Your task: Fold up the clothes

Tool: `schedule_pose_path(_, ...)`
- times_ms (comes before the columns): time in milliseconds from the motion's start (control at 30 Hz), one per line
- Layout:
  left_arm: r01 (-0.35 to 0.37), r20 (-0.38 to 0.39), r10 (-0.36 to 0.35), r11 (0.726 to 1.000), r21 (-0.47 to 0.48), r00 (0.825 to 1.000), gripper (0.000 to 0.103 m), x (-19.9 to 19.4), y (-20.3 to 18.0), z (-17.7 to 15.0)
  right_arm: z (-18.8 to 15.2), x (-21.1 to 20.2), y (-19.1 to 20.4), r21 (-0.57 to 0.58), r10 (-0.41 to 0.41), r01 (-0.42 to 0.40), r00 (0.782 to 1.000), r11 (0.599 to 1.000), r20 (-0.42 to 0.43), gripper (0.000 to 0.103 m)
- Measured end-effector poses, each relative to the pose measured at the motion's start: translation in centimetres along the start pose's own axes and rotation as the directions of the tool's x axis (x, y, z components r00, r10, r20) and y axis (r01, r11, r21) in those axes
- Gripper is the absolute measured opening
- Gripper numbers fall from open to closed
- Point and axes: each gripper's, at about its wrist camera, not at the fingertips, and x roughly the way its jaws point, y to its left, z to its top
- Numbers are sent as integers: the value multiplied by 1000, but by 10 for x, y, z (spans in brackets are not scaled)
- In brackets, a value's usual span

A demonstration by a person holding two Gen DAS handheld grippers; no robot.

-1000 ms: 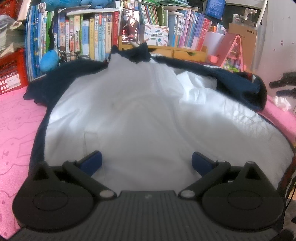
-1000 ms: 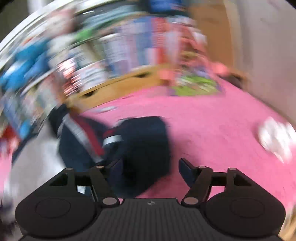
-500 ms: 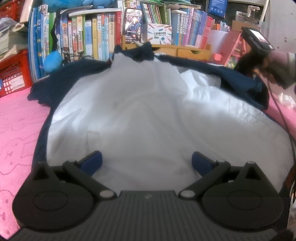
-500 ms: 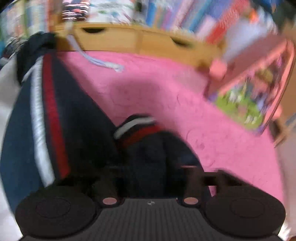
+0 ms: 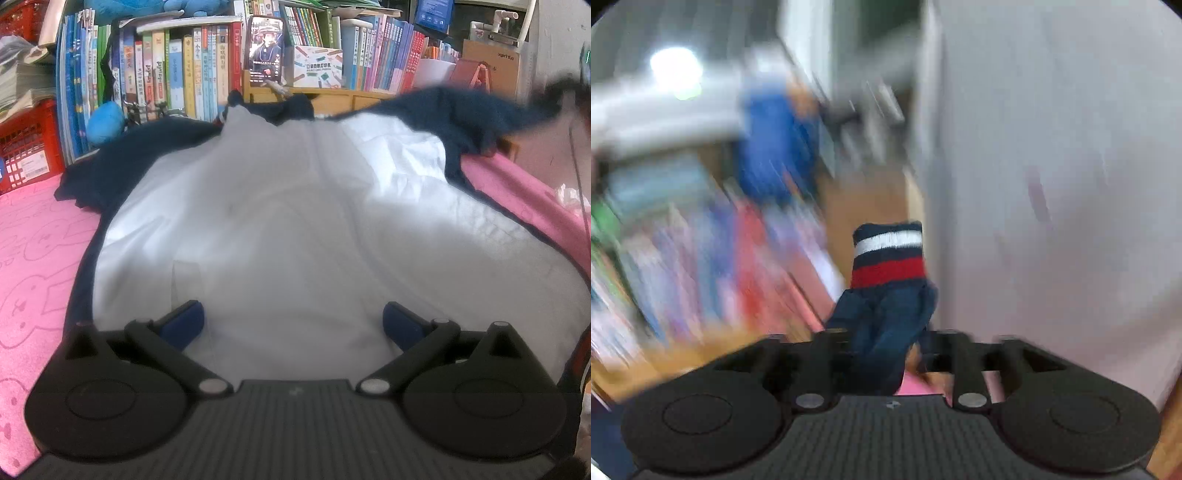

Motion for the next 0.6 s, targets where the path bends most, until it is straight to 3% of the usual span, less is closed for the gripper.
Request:
schedule_pose_path(67,-2,-1,2,1000,1,1000,103,0,0,0,-34,33,-10,-4,-43,43,985,999,-166,65)
schedule_pose_path(133,-5,-2,5,1000,4,1000,103,0,-1,1,-60,37,-6,-3,-36,37,975,999,-221,65)
schedule_pose_path(267,-11,-6,11,1000,12,1000,103,1,-2,1,-83,10,14,-81,21,-35,985,996,-172,73)
schedule_pose_path(333,-14,-8,14,1000,16,1000,103,1,-3,1,-83,-4,27,-98,128,-142,982,985,-140,73)
schedule_pose_path(367,-16,-9,16,1000,18,1000,103,2,-3,1,-85,-10,36,-101,195,-210,970,973,-144,73)
schedule_pose_path(433,-19,-10,19,1000,22,1000,103,2,-4,1,-91,-22,60,-105,329,-349,929,931,-168,73)
schedule_pose_path(500,-22,-11,22,999,24,1000,103,2,-4,1,-103,-31,99,-131,458,-491,862,861,-218,73)
schedule_pose_path(600,-23,-11,23,999,25,1000,103,2,-4,1,-116,-32,145,-120,561,-606,782,786,-272,73)
